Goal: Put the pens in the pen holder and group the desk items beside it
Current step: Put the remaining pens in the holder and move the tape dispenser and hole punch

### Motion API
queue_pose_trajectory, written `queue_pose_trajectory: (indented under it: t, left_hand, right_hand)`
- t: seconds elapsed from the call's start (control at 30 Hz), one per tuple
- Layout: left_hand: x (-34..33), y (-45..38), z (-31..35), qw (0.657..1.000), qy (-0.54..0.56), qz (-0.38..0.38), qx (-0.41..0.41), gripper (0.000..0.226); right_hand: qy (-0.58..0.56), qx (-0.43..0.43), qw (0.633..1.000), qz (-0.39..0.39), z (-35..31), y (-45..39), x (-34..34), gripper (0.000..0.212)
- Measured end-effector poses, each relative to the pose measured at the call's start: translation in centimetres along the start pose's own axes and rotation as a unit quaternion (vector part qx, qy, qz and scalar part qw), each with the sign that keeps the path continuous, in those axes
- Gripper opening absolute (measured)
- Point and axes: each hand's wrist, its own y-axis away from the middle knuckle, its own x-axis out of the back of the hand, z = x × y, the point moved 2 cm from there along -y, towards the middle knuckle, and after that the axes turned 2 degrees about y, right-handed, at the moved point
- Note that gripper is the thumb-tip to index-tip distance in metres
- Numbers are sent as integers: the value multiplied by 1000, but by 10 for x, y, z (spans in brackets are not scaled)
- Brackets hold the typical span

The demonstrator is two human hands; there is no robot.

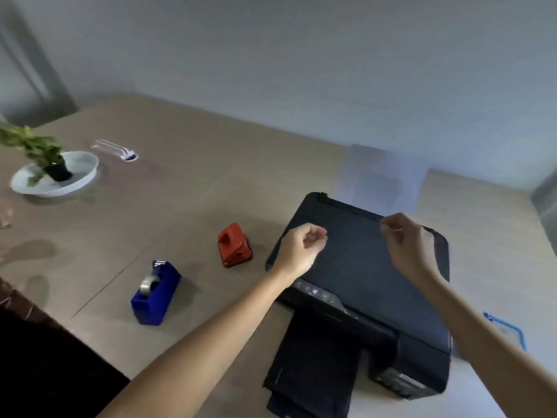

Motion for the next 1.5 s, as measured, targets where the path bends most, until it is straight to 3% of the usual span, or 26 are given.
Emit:
queue_pose_trajectory:
  t: [0.17, 0.33, 0.47, 0.6, 0.83, 0.93, 1.0, 1.07, 1.17, 1.23, 1.33, 1.5]
  left_hand:
    - [154, 28, -68, 980, -116, 154, 57, 17]
    - [263, 56, -132, 904, -297, 266, 153, 42]
    - [299, 59, -167, 877, -331, 220, 271, 57]
    - [306, 62, -183, 879, -298, 178, 327, 50]
    - [314, 58, -204, 872, -324, 162, 328, 44]
    - [318, 58, -203, 873, -356, 130, 307, 21]
    - [321, 59, -193, 881, -334, 126, 310, 13]
    - [328, 58, -187, 896, -262, 132, 333, 18]
    - [328, 55, -171, 918, -87, 133, 364, 43]
    - [319, 50, -152, 924, -27, 138, 356, 43]
    - [290, 43, -105, 944, 12, 137, 301, 22]
    - [217, 26, -32, 974, 14, 86, 209, 19]
  right_hand:
    - [-10, 71, 992, -103, -96, -3, -110, 11]
    - [-4, 67, 976, -209, -151, 3, -224, 11]
    - [50, 1, 967, -251, -154, 0, -296, 23]
    - [82, -93, 961, -248, -141, -5, -334, 43]
    - [2, -227, 946, -229, -119, -14, -378, 27]
    - [-69, -286, 930, -219, -124, -9, -378, 7]
    - [-90, -282, 931, -215, -132, -7, -373, 17]
    - [-97, -272, 932, -218, -140, -9, -363, 14]
    - [-137, -254, 931, -222, -147, -16, -339, 9]
    - [-174, -239, 929, -221, -150, -24, -317, 9]
    - [-216, -212, 930, -209, -150, -37, -270, 15]
    - [-269, -178, 937, -136, -121, -52, -152, 15]
